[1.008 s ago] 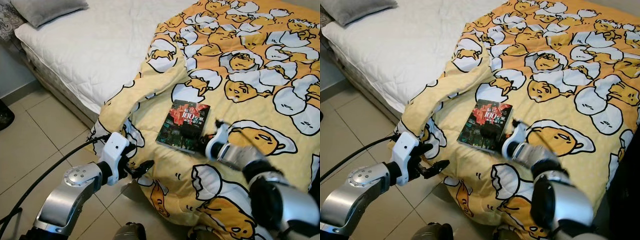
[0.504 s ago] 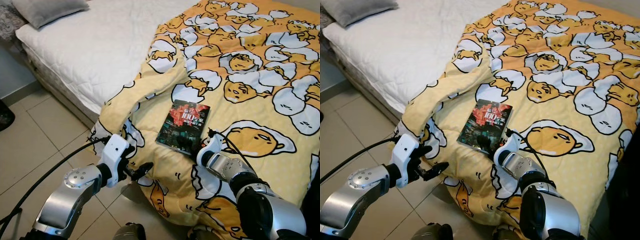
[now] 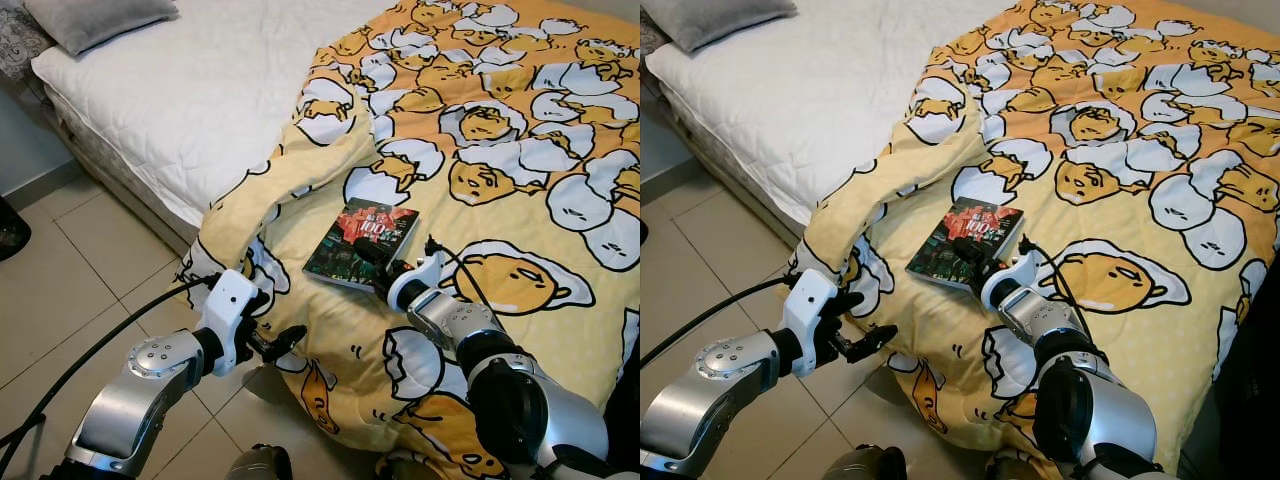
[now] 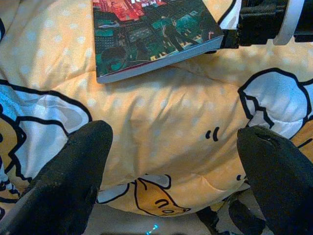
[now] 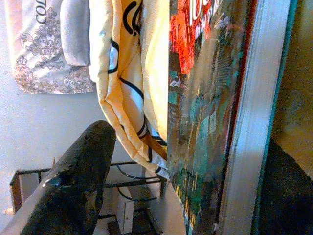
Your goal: Clean up the room
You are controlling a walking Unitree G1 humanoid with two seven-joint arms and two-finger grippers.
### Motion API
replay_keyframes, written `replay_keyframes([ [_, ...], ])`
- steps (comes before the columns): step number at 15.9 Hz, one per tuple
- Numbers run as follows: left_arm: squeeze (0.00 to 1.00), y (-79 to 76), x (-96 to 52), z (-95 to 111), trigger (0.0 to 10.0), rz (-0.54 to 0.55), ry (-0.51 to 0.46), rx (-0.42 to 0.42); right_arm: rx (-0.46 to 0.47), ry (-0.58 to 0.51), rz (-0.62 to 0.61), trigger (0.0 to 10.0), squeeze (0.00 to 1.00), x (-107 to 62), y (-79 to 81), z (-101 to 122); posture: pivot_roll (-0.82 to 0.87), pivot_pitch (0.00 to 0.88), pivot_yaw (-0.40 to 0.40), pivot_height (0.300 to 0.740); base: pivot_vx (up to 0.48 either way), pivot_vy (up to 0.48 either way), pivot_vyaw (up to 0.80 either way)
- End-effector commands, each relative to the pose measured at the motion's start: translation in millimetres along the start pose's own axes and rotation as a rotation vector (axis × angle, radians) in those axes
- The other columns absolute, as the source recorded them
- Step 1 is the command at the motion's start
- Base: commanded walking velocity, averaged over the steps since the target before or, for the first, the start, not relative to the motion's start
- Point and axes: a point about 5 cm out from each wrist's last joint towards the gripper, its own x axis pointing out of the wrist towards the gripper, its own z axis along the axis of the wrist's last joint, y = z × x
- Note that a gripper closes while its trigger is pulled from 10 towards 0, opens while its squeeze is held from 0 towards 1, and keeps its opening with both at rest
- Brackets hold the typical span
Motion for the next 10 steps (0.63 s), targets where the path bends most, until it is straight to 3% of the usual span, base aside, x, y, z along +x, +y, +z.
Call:
replay_keyframes([
  [1, 0.00, 1.8, -0.2, -2, 10.0, 0.010, 0.011, 0.007, 0.004, -0.003, 0.024, 0.0, 0.00, 2.7, 6.7, 1, 0.07, 0.105, 0.050, 0.740, 0.000, 0.000, 0.00],
  [10, 0.00, 4.1, 0.9, -1, 10.0, 0.012, 0.011, 0.017, -0.046, 0.044, -0.041, 0.0, 0.00, 2.7, -2.3, -11, 0.08, 0.080, 0.052, 0.740, 0.000, 0.000, 0.00],
])
